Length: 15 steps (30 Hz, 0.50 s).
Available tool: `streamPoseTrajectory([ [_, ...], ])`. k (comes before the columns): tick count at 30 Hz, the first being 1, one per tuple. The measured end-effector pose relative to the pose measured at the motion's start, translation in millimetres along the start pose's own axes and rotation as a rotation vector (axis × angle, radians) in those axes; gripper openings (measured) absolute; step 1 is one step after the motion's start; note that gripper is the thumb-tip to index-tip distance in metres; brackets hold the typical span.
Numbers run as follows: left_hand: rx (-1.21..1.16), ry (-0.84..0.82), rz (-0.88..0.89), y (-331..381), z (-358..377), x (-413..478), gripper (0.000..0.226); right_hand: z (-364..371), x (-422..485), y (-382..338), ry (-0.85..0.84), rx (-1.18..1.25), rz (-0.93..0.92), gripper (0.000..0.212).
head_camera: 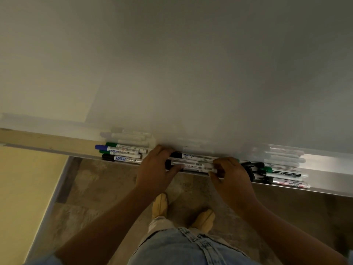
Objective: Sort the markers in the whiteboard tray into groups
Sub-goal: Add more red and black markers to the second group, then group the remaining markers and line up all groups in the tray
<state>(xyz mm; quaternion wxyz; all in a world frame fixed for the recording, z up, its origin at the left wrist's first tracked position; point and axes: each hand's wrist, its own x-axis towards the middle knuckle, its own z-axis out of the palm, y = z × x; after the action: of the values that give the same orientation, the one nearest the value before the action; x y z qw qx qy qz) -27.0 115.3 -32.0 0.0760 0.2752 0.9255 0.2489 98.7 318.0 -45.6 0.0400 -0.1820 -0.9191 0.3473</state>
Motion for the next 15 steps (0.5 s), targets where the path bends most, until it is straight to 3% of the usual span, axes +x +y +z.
streamPoseTrajectory([
  [5,-0.081,0.034,-0.237,-10,3,-12,0.045,0,3,0,-0.012,0.006,0.077,0.035],
  [11,-0.184,-0.031,-0.283,-17,-3,1,0.034,5,5,-14,-0.024,0.029,0.167,0.032],
  [15,-0.259,0.067,-0.301,-23,-8,-6,0.038,-9,-9,-21,0.031,-0.005,0.180,0.021],
])
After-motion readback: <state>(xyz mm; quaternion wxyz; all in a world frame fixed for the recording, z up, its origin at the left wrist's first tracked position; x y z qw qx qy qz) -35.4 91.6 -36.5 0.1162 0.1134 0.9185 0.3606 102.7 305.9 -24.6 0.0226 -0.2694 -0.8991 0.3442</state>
